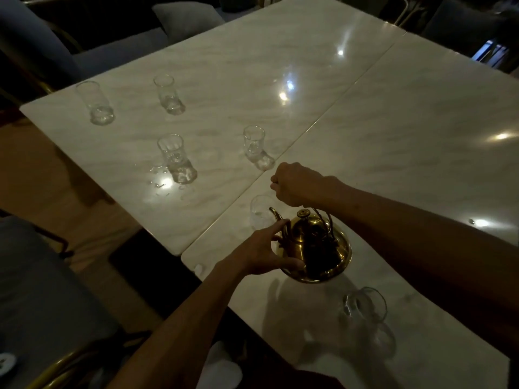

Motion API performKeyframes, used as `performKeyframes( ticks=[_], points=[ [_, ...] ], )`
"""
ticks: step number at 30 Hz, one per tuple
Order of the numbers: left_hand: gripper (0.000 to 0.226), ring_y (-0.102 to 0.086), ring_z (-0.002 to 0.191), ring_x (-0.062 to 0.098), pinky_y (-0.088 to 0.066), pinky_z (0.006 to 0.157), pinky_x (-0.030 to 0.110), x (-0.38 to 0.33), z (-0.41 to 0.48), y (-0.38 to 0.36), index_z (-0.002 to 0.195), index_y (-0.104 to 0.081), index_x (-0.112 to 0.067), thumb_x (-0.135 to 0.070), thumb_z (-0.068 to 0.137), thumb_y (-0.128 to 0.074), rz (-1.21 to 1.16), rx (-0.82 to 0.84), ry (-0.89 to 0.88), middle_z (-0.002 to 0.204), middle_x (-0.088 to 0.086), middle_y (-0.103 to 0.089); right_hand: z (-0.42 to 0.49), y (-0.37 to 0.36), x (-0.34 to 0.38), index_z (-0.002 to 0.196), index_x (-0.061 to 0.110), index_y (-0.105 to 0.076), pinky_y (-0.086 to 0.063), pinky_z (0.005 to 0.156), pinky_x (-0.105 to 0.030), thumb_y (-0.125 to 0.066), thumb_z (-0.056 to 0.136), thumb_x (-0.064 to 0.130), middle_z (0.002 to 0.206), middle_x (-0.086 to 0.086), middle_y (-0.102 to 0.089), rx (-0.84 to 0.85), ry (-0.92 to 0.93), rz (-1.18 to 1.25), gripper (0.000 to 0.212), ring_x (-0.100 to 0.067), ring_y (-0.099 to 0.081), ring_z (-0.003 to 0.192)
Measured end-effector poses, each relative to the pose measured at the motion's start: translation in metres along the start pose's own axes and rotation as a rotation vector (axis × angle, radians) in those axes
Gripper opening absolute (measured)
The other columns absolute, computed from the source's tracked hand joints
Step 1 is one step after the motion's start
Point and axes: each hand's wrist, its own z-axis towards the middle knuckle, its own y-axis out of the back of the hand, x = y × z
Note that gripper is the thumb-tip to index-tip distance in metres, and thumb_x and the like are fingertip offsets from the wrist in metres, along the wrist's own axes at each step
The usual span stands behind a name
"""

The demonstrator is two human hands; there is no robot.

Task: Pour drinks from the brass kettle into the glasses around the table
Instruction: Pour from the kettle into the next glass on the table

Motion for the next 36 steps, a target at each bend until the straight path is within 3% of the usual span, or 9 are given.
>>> performKeyframes(
  ticks=[7, 16, 23, 30, 36],
  points=[
    [0.104, -0.043, 0.134, 0.018, -0.04, 0.106, 0.04, 0.002, 0.001, 0.005, 0.151, -0.025, -0.03, -0.047, 0.067, -0.084, -0.027, 0.007, -0.003, 0.152, -0.002, -0.037, 0.009, 0.0, 0.002, 0.115, 0.007, -0.058, -0.057, 0.078, -0.041, -0.053, 0.096, 0.028, 0.108, -0.012, -0.065, 0.022, -0.001, -0.046, 0.029, -0.023, -0.063, 0.083],
    [0.1, -0.046, 0.131, 0.017, -0.039, 0.098, 0.031, 0.0, 0.003, 0.002, 0.151, -0.026, -0.028, -0.044, 0.069, -0.083, -0.047, -0.005, -0.024, 0.15, -0.001, -0.04, 0.012, 0.003, 0.004, 0.116, 0.004, -0.054, -0.057, 0.074, -0.038, -0.053, 0.096, 0.026, 0.104, -0.011, -0.063, 0.07, 0.008, -0.072, 0.03, -0.024, -0.064, 0.082],
    [0.103, -0.045, 0.131, 0.016, -0.039, 0.1, 0.034, 0.001, 0.003, 0.001, 0.152, -0.025, -0.027, -0.046, 0.068, -0.083, -0.07, 0.005, -0.013, 0.152, -0.001, -0.038, 0.015, 0.002, 0.005, 0.12, 0.006, -0.054, -0.058, 0.072, -0.037, -0.053, 0.096, 0.028, 0.111, -0.012, -0.064, 0.075, -0.011, -0.103, 0.032, -0.025, -0.067, 0.085],
    [0.104, -0.046, 0.13, 0.015, -0.04, 0.101, 0.034, 0.002, 0.001, 0.001, 0.151, -0.026, -0.027, -0.047, 0.067, -0.083, -0.092, 0.003, -0.013, 0.151, -0.002, -0.039, 0.019, -0.002, 0.005, 0.111, 0.009, -0.057, -0.058, 0.075, -0.041, -0.052, 0.095, 0.029, 0.104, -0.01, -0.065, 0.094, -0.004, -0.106, 0.026, -0.023, -0.067, 0.08],
    [0.102, -0.046, 0.131, 0.015, -0.039, 0.099, 0.031, 0.003, 0.0, 0.002, 0.152, -0.026, -0.026, -0.047, 0.069, -0.082, -0.082, 0.002, -0.017, 0.152, -0.002, -0.038, 0.022, -0.003, 0.006, 0.106, 0.008, -0.058, -0.059, 0.069, -0.037, -0.054, 0.095, 0.026, 0.099, -0.01, -0.065, 0.101, -0.006, -0.107, 0.021, -0.022, -0.067, 0.075]
  ],
)
